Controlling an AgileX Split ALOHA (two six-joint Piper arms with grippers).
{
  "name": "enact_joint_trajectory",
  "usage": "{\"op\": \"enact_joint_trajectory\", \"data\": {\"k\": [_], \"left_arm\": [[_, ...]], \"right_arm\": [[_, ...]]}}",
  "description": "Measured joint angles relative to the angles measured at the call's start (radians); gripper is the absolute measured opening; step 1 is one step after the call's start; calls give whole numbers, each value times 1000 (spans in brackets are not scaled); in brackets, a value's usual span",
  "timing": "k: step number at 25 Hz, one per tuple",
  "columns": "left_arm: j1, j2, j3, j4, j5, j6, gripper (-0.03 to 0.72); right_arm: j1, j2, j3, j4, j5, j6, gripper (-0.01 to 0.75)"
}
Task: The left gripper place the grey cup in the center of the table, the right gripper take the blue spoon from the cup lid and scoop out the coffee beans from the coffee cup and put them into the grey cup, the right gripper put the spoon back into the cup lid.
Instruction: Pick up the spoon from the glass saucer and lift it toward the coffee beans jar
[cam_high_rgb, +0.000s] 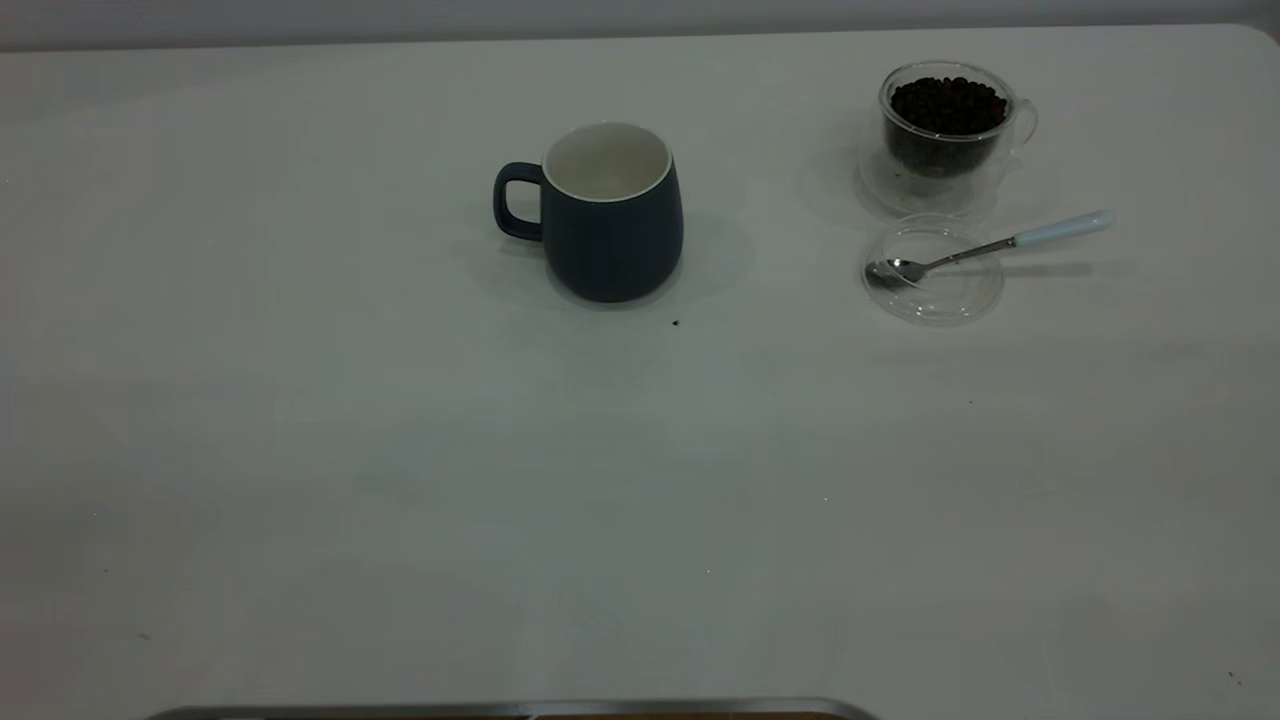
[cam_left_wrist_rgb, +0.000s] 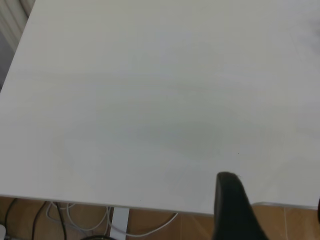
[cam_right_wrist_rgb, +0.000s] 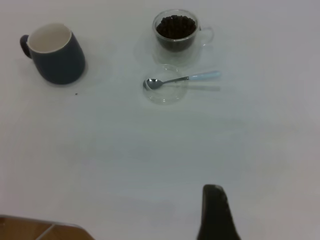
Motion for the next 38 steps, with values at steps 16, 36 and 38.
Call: {"op": "enact_joint_trajectory", "data": {"k": [16, 36, 38], "left_arm": [[0, 0, 0, 0, 0, 3, 473], [0, 0, 0, 0, 0, 3, 473], [0, 0, 0, 0, 0, 1, 473]], "right_arm": [[0, 692, -20, 129, -442, -109, 619], [-202, 1827, -531, 350, -673, -575, 592], [-256, 1909, -607, 432, -610, -657, 592]]}}
